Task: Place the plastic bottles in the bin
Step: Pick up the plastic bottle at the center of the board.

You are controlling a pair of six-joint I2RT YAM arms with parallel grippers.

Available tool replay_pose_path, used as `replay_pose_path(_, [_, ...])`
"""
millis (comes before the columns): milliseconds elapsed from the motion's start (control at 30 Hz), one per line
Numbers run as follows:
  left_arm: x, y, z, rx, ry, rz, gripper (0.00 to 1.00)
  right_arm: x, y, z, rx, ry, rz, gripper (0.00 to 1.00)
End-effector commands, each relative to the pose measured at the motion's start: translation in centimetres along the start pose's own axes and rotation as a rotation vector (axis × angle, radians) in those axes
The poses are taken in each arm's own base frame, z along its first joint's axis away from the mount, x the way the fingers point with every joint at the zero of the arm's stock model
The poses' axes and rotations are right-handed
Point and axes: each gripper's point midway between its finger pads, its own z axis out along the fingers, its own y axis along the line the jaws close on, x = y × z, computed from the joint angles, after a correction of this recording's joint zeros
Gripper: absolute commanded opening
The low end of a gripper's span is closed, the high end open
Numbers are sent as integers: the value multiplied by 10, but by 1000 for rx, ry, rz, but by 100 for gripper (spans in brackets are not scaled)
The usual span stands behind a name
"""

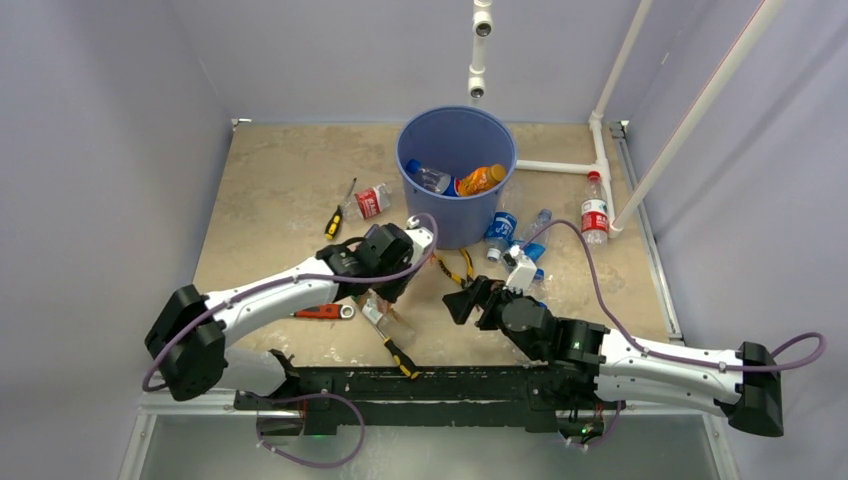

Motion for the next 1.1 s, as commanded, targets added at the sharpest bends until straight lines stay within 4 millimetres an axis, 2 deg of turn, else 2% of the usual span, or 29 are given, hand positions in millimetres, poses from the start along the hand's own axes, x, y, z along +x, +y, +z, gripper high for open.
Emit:
replay_pose_path(0, [-42,6,-37,-31,-190,-34,24,-24,19,-3,-27,-57,-11,96])
replay_pose_path(167, [-68,0,-76,26,-363,-12,18,-52,43,-11,-89,-121,-67,96])
replay_pose_path(267, [-80,-10,-105,102,-484,31,15,-74,60,-22,-150,-174,-100,96])
replay_pose_path(333, [-89,-17,-128,153,-589,61,14,-92,80,-37,-258,-227,-128,96])
replay_pose_path(433, [-96,-31,-164,247,-746,108,13,-125,118,-72,-469,-330,-153,95])
replay_pose_path(500, [-99,-40,-191,313,-862,135,13,-144,134,-91,-543,-380,-159,96])
replay_pose_path(533, [-97,-44,-197,339,-898,145,13,-153,140,-97,-556,-404,-157,96])
replay_pose_path(733, [-89,-72,-217,504,-1038,263,7,-195,169,-104,-537,-493,-102,90])
replay_pose_path(933, [-88,-76,-218,520,-1059,296,4,-196,213,-113,-699,-471,-89,93])
replay_pose_path(1067, [-86,-78,-225,534,-1119,318,1,-193,219,-107,-694,-438,-61,94])
